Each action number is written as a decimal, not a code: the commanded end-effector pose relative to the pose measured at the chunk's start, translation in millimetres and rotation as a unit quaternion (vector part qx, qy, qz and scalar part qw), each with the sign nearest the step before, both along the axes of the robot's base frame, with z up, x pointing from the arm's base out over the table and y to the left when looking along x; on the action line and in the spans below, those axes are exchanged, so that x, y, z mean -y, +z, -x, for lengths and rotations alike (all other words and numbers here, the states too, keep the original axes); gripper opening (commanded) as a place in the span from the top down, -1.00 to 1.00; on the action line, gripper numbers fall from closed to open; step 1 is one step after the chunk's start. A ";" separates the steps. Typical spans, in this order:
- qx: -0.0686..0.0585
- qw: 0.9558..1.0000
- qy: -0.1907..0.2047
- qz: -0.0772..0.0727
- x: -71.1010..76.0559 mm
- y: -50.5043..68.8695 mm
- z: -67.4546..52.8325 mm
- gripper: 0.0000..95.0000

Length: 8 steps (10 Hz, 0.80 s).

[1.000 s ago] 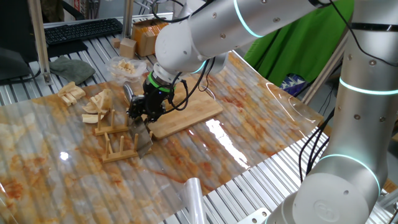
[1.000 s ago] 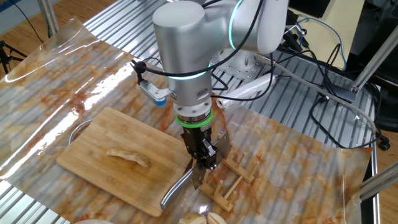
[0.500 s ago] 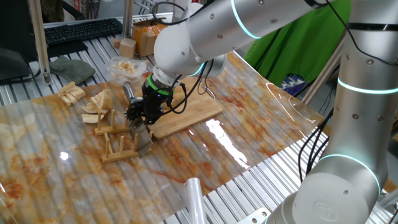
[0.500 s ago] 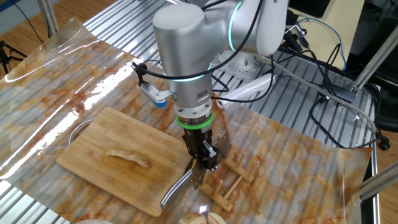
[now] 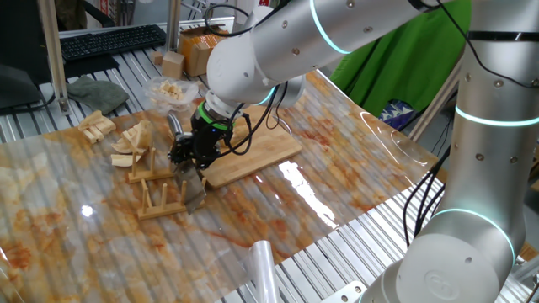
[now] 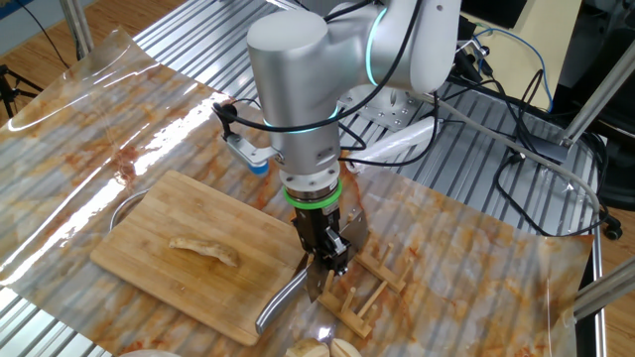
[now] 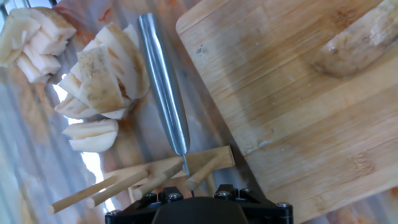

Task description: Slice the lotus root

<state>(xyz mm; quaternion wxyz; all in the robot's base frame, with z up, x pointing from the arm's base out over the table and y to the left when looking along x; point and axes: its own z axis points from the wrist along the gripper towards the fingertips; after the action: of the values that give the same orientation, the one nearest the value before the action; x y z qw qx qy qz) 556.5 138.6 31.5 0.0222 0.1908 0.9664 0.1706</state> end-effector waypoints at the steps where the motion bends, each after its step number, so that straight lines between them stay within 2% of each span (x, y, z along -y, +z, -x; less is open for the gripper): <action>1: 0.000 1.000 -0.001 0.000 -0.4 -0.4 0.6 0.20; 5: 0.003 1.000 0.000 -0.001 -2.9 -1.5 -1.1 0.20; 6: 0.004 1.000 0.003 -0.002 -3.0 -1.6 -1.5 0.60; 8: 0.006 1.000 0.003 -0.002 -3.2 -1.6 -1.6 0.60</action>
<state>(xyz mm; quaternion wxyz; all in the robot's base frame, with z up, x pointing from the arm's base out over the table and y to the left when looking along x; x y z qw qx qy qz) 558.7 141.9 30.1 0.0269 0.1863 0.9666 0.1738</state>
